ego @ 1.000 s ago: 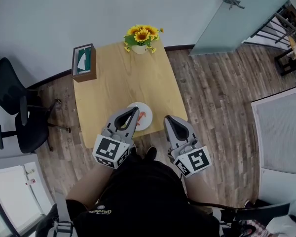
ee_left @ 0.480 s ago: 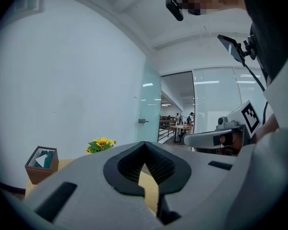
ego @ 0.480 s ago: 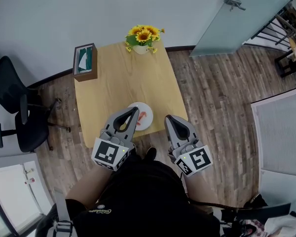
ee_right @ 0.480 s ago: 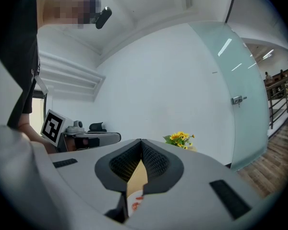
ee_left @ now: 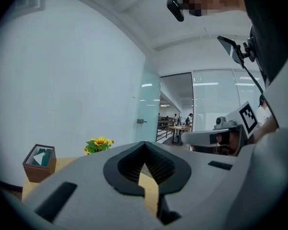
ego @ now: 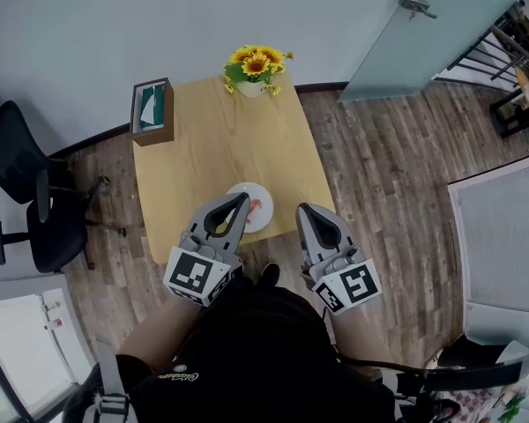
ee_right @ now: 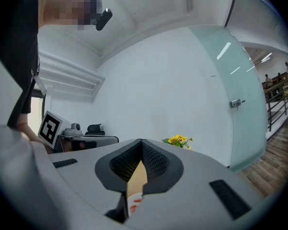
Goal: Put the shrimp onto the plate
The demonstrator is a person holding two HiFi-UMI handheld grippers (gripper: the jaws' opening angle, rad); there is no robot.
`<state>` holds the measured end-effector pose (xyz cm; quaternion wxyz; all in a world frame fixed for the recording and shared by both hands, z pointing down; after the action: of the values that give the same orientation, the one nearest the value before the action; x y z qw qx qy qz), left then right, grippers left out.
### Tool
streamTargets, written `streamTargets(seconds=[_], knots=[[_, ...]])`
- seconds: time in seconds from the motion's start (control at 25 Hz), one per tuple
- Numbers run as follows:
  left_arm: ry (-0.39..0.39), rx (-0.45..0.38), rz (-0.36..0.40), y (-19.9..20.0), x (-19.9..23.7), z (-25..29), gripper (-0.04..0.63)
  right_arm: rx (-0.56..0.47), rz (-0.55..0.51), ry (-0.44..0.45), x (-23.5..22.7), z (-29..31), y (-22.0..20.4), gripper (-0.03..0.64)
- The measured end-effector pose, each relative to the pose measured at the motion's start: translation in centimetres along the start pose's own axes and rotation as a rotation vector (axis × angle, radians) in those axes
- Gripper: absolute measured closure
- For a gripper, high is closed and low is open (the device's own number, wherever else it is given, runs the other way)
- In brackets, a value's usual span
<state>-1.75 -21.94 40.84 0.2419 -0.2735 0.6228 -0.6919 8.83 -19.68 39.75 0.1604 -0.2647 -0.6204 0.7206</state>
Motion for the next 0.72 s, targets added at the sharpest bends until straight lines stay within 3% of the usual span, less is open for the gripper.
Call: streamTargets(seconds=[0.72], knots=[[-0.009, 0.013, -0.014, -0.32, -0.22, -0.2, 0.592, -0.002, -0.024, -0.017, 0.29, 0.06, -0.05, 0.614]])
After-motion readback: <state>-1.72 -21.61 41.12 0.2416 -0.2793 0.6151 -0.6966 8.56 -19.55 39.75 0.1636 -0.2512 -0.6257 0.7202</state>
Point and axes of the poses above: the fingertips, and each gripper's own axes: z forward along the fingers, x to its left, y out of its top, the point moved 1 cm from there along -z, backward along the fingers, and after that the axes turned 2 degrees about z, right-handed, at the moved point
